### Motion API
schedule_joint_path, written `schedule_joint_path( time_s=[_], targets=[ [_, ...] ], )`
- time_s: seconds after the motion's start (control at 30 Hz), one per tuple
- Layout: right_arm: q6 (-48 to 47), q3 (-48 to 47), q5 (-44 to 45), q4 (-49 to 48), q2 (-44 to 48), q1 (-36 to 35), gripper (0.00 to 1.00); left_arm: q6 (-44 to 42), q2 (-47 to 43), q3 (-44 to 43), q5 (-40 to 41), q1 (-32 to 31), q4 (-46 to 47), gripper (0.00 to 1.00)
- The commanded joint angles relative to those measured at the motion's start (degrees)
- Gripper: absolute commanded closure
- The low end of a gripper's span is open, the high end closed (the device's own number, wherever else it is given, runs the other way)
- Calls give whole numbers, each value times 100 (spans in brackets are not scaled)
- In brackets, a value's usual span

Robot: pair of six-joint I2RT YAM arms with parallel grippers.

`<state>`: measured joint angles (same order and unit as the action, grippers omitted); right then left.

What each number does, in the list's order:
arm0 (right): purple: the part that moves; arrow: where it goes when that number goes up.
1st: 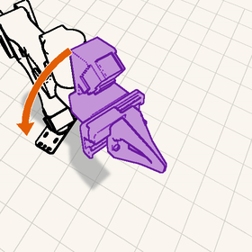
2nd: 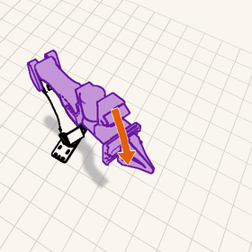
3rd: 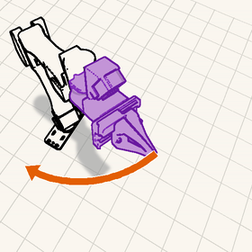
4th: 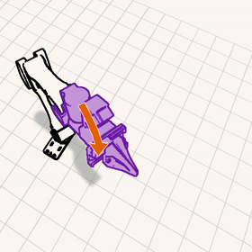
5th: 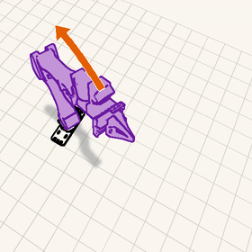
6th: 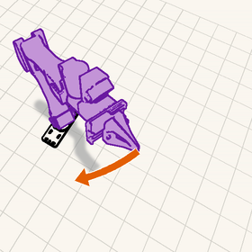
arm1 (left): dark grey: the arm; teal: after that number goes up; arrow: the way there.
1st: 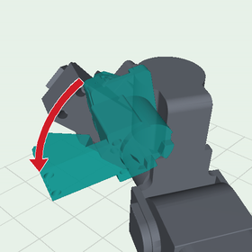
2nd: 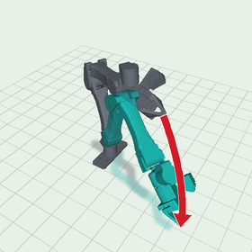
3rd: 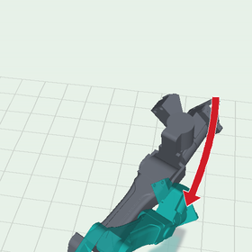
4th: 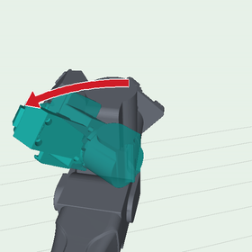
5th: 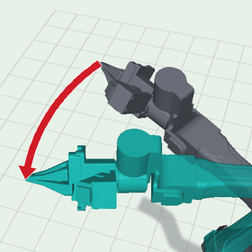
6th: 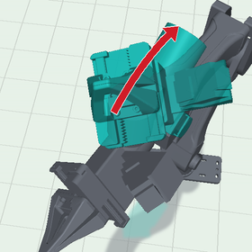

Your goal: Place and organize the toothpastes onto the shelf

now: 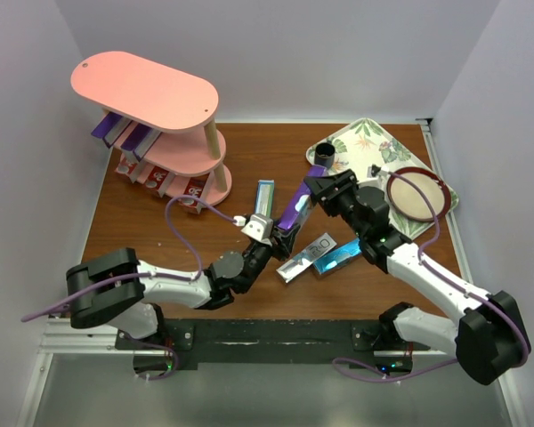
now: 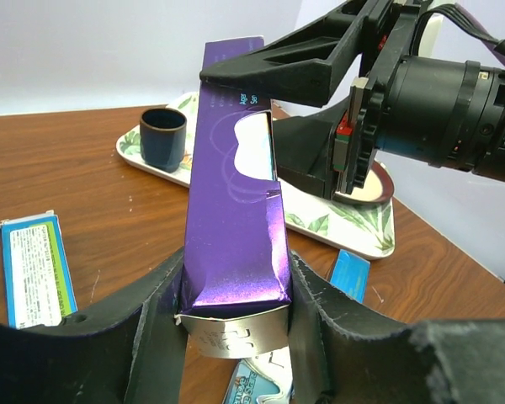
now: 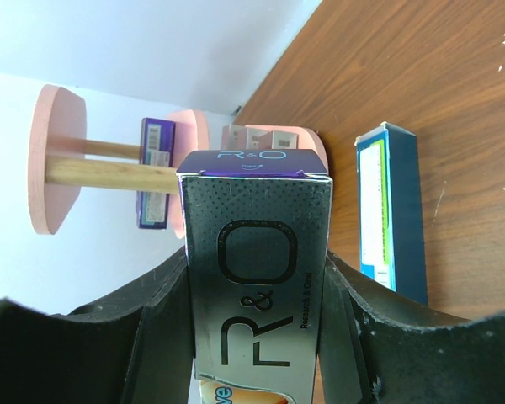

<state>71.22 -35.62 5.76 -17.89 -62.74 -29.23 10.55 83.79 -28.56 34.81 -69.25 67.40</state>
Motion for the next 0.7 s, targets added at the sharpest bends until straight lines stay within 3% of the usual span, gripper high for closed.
schedule_joint_path(
  time_s=[0.0, 0.03, 0.13, 0.23, 0.43, 0.67],
  targets=[
    [-29, 125, -84, -171, 209, -56, 40, -343, -117, -45, 202, -35, 600, 85],
    [-64, 142, -66, -127, 253, -56, 29, -351, -161, -27, 219, -36, 547, 87],
    [-178, 143, 30, 4, 367, -47, 12, -351, -389, 43, 307, -36, 266, 89],
    [-337, 64, 188, 276, 473, -47, 2, -334, -670, 87, 421, -36, -208, 91],
    [-556, 20, 689, 892, 710, -12, 1, -176, -1696, 245, 413, -36, -1437, 92],
    [-978, -112, 1076, 1507, 992, 93, 1, 588, -3183, 386, 641, -27, -4439, 92]
  ],
)
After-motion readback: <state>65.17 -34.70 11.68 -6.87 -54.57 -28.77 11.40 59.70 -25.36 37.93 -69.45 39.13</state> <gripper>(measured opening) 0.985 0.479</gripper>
